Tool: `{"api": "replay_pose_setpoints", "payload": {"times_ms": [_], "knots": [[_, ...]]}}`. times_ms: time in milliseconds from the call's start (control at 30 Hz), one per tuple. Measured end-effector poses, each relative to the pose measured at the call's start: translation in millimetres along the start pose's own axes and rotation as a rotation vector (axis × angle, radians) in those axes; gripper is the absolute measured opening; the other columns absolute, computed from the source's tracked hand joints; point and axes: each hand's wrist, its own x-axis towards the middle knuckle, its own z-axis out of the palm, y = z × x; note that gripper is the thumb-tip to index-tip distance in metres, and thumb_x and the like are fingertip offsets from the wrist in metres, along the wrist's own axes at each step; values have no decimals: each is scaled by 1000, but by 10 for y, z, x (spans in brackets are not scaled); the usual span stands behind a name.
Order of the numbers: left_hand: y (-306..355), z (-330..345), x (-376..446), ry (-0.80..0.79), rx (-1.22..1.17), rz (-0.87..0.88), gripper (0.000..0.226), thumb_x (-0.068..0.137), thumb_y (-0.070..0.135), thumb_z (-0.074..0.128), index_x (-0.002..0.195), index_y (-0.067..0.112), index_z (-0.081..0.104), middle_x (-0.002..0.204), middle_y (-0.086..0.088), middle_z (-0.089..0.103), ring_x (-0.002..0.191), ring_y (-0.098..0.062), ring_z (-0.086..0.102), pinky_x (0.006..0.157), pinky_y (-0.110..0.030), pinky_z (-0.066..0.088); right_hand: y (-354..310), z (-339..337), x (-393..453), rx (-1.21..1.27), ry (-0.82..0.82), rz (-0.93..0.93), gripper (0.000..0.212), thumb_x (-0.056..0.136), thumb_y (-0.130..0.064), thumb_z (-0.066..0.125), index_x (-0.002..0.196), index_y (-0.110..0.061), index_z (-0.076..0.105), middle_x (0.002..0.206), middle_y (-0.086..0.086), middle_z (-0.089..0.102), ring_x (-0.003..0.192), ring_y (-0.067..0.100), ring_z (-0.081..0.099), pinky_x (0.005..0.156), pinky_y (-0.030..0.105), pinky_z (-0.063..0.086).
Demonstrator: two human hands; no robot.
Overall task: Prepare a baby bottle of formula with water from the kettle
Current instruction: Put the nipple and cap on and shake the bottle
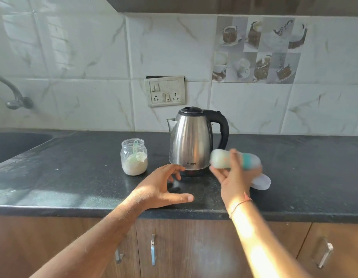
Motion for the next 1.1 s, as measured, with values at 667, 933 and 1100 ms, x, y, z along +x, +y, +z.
{"api": "replay_pose_setpoints", "payload": {"times_ms": [667, 933, 1100], "knots": [[-21, 27, 7, 37, -2, 1, 103, 62, 99, 77, 147, 45, 57, 121, 23, 66, 113, -2, 63, 99, -30, 58, 108, 62, -140, -396, -294, 80, 72, 90, -23, 91, 141, -46, 45, 137, 11, 66, 109, 39, 79, 67, 57, 67], [1, 20, -12, 36, -5, 12, 95, 62, 98, 77, 142, 54, 52, 122, 24, 66, 114, -1, 63, 99, -29, 57, 70, 30, -117, -325, -273, 118, 70, 93, -23, 87, 143, -41, 43, 137, 14, 66, 106, 40, 80, 67, 59, 67], [-15, 17, -1, 23, 21, 4, 101, 65, 95, 79, 150, 47, 53, 124, 26, 64, 117, 1, 61, 101, -28, 57, 11, 13, -19, 56, 44, -4, 79, 95, -28, 87, 153, -36, 33, 144, 12, 61, 112, 37, 78, 70, 51, 69]]}}
